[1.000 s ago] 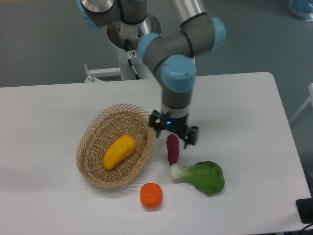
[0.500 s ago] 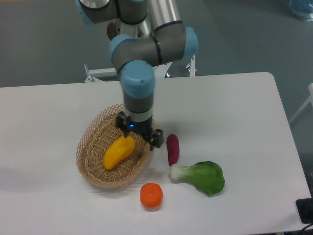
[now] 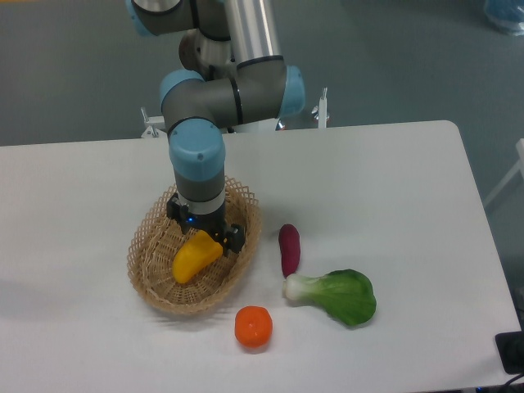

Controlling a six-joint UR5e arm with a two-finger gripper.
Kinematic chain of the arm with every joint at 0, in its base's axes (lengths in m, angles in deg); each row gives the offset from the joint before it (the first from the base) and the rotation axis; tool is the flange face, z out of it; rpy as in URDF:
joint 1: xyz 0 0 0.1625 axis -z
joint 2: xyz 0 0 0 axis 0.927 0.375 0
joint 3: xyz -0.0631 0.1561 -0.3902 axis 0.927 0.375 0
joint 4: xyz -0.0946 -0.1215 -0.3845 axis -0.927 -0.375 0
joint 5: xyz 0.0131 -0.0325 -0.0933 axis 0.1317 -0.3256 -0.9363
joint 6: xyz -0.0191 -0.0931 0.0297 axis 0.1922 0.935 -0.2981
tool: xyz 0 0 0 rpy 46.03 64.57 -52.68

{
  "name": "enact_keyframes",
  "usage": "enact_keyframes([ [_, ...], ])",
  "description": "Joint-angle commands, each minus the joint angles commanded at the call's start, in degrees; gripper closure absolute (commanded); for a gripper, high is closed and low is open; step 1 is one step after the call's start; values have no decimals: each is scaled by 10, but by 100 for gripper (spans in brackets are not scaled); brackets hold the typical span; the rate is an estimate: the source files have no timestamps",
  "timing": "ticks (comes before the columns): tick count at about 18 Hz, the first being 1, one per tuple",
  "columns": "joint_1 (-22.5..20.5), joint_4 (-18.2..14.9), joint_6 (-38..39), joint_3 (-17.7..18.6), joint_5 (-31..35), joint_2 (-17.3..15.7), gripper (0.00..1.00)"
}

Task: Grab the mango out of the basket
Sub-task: 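Move the open gripper over the basket and lower onto the yellow mango, then close the gripper around the yellow mango inside the basket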

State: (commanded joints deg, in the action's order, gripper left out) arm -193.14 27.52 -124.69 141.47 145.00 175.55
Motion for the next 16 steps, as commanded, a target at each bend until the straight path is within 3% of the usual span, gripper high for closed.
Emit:
enact_keyframes([
  [14,16,0,22,1,24,33,0],
  [16,16,0,23,1,24,32,11],
])
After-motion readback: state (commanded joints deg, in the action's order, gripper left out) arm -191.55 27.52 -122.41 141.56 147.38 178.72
